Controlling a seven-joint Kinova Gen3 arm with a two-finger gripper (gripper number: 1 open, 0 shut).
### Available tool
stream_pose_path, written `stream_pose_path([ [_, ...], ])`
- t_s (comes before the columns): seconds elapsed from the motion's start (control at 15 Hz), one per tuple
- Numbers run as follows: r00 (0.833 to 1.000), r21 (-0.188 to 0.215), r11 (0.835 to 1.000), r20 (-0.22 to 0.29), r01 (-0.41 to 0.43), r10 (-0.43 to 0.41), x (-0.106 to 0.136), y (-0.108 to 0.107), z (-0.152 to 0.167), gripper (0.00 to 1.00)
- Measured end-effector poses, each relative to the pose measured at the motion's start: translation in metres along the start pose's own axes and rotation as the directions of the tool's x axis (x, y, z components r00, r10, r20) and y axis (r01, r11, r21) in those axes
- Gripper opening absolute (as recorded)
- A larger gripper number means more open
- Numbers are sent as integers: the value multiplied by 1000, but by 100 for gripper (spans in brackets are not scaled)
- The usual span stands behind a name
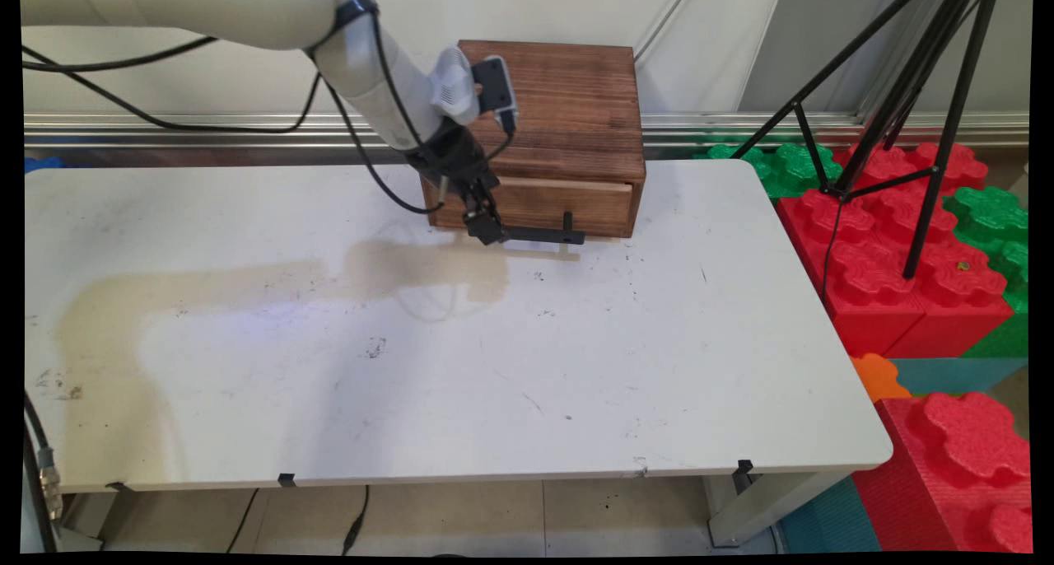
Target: Open the drawer
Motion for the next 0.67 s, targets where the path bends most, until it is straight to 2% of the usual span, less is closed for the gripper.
stream_pose_path([
  [0.67, 999, -31, 999, 35, 20, -19, 21, -5, 59, 100],
])
